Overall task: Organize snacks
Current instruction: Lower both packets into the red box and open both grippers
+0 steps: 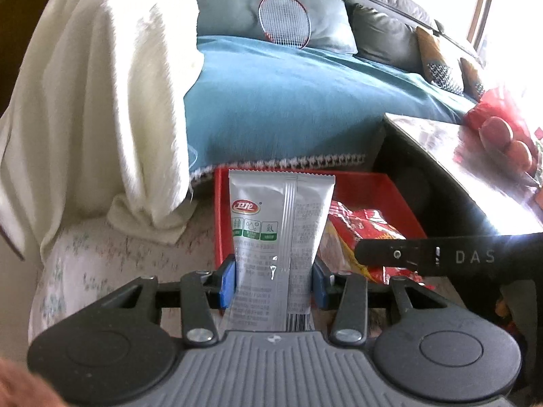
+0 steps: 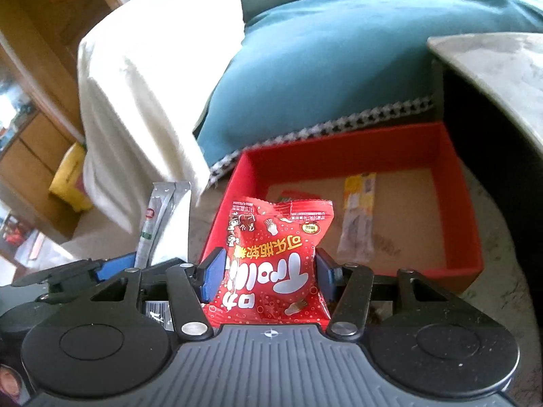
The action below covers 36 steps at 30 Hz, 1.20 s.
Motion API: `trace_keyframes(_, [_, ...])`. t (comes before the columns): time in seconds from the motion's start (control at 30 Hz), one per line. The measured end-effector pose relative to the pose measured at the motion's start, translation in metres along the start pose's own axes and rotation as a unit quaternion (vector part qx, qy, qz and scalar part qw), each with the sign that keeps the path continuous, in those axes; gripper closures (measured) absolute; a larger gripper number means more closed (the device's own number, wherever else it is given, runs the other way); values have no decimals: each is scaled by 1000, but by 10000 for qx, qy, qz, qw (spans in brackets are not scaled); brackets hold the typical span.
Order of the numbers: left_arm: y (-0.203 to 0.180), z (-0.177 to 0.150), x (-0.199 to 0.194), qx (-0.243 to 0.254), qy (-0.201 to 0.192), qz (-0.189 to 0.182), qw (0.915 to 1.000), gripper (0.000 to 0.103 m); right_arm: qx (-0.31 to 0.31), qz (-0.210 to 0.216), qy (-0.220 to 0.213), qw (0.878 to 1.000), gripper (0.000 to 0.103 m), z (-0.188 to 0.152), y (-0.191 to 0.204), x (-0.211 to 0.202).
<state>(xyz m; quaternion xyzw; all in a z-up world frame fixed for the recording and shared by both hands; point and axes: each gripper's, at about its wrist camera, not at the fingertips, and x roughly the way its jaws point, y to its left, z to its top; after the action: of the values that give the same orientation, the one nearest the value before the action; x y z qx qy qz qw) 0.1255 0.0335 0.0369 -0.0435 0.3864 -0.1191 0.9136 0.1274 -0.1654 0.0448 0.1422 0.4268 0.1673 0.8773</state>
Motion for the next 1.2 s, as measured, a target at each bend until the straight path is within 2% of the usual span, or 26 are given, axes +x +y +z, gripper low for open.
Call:
trace_keyframes(0.53, [-16, 31, 55, 105, 106, 189, 9997, 66, 141, -467, -24, 9988, 40, 29, -20, 30])
trace_keyframes(0.9, [-23, 34, 104, 186, 435, 342, 9983, 66, 136, -933, 396, 9948, 40, 34, -42, 70])
trace_keyframes(1.2, [-27, 28, 120, 277, 581, 472, 9968, 66, 72, -1150, 646, 9912, 40, 31, -49, 92])
